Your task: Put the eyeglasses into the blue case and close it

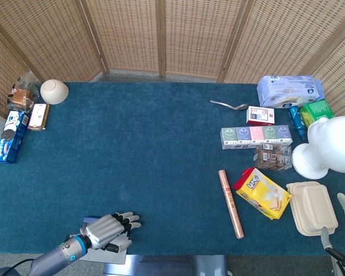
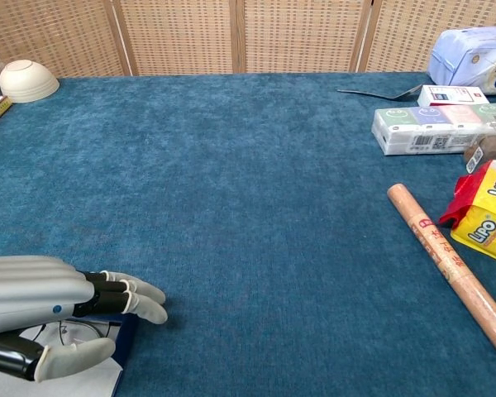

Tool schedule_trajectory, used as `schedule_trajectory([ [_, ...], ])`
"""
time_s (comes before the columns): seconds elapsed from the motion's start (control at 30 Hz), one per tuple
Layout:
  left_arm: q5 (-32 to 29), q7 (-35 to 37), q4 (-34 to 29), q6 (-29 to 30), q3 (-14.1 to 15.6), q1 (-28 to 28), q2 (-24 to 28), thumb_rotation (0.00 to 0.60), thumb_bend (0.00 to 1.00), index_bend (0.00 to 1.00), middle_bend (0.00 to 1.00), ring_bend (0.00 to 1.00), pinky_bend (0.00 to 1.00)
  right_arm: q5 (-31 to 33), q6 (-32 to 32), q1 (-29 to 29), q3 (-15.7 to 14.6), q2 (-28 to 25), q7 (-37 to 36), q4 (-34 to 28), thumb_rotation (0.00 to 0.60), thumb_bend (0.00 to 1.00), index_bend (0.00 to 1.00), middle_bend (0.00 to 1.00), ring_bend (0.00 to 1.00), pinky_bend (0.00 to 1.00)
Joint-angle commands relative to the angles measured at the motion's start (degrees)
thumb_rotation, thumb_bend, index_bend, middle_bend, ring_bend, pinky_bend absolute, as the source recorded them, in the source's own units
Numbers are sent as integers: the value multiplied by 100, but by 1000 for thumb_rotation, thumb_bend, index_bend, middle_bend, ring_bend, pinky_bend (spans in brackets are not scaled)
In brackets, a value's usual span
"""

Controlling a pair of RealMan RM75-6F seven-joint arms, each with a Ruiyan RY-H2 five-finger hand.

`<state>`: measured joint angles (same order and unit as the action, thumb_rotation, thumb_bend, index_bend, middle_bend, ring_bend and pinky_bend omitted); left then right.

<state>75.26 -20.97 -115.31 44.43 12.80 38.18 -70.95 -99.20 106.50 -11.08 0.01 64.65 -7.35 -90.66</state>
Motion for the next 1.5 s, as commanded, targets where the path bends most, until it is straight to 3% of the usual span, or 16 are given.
schedule_trajectory([
  [0.03, 12, 20, 48, 99, -36, -51, -17, 0, 443, 92, 41, 0, 166, -7, -23, 14, -4, 6, -3, 9, 491, 478, 0, 139, 126, 348],
  [0.37, 616, 139, 394, 1015, -176, -507, -190, 0, 442, 0, 0, 0, 113, -44, -92, 83, 7, -12, -2, 9, 488, 479, 0, 139, 126, 348],
  [0.53, 1397, 230, 560, 1779, 18, -926, -105, 0, 442, 1, 0, 0, 79, -93, -293, 262, 57, -20, 42, -67, 487, 481, 0, 139, 126, 348],
  [0.67, 2179, 345, 953, 2686, 337, -1497, -108, 7, 442, 14, 0, 0, 54, -136, -716, 588, 140, 38, 189, -176, 490, 475, 0, 139, 124, 348],
  [0.77, 2512, 402, 1224, 3195, 482, -1850, -121, 116, 442, 23, 0, 0, 36, -138, -979, 793, 198, 81, 296, -271, 487, 472, 0, 139, 118, 348],
  [0.87, 2757, 423, 1464, 3713, 623, -2258, -126, 294, 440, 18, 0, 0, 25, -118, -1278, 1011, 251, 115, 436, -377, 479, 474, 0, 126, 108, 348],
  [0.93, 2896, 410, 1633, 4055, 690, -2541, -150, 450, 434, 10, 0, 0, 22, -126, -1430, 1146, 282, 140, 465, -424, 477, 473, 0, 119, 104, 348],
  [1.03, 3065, 286, 1921, 4565, 704, -2952, -268, 594, 413, 8, 0, 0, 29, -158, -1581, 1300, 308, 180, 472, -445, 478, 473, 0, 118, 101, 348],
  [1.2, 3311, 98, 2443, 5232, 667, -3523, -514, 600, 350, 53, 0, 0, 50, -218, -1683, 1450, 297, 211, 406, -416, 481, 472, 0, 116, 97, 348],
  [1.5, 3654, -184, 3437, 5597, 810, -4227, -904, 600, 283, 82, 0, 0, 12, -389, -1637, 1582, 208, 247, 135, -230, 480, 473, 0, 116, 96, 346],
])
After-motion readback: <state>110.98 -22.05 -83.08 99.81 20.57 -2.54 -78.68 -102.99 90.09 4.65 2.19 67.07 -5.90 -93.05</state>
